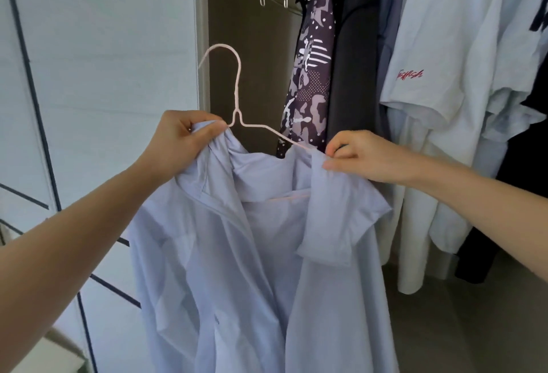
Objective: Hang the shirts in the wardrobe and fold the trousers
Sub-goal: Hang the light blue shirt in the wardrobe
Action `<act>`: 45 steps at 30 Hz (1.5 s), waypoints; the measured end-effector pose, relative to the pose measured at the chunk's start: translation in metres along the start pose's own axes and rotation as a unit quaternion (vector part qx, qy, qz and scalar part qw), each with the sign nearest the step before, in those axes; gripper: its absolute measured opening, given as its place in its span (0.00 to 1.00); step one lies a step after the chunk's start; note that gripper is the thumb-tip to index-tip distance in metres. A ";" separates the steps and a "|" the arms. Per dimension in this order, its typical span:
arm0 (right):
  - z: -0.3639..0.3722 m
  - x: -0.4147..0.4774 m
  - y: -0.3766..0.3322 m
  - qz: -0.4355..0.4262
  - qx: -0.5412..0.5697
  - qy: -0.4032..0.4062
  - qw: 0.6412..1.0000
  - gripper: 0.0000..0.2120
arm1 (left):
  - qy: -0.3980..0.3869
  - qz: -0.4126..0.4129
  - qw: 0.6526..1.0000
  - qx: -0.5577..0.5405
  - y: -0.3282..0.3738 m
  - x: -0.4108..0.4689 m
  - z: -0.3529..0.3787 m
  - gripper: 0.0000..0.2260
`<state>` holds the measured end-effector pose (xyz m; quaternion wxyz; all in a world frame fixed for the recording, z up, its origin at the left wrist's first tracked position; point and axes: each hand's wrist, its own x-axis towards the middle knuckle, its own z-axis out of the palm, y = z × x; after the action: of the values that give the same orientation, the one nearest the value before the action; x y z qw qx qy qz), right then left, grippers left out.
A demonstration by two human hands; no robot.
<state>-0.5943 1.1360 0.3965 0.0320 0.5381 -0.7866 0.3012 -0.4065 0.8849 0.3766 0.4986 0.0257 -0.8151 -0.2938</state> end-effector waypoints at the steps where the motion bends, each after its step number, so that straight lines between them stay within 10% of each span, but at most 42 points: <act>1: -0.002 0.000 0.003 -0.007 0.008 0.012 1.000 0.04 | -0.002 -0.002 1.000 -0.001 0.000 0.002 0.000 0.05; 10: 0.002 -0.013 -0.007 0.048 0.127 -0.004 0.991 0.17 | -0.014 -0.005 1.000 0.013 0.002 0.009 0.007 0.05; 13: 0.000 -0.014 -0.010 0.021 0.081 -0.001 0.997 0.06 | -0.015 -0.007 0.999 0.031 0.001 0.009 0.005 0.05; 23: -0.020 0.012 -0.002 0.017 0.099 0.221 0.970 0.07 | -0.131 0.044 0.990 0.032 0.012 0.010 0.003 0.05; 33: 0.028 0.020 -0.028 0.010 0.108 0.072 0.992 0.18 | -0.060 -0.012 0.998 -0.012 0.005 0.015 0.027 0.06; 45: -0.011 -0.005 0.025 -0.043 -0.156 0.093 0.982 0.09 | -0.157 0.000 0.941 0.299 -0.022 0.007 0.004 0.10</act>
<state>-0.6172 1.1515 0.3931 0.2017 0.5291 -0.7939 0.2217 -0.4189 0.8660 0.3698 0.3335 0.1268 -0.9334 -0.0367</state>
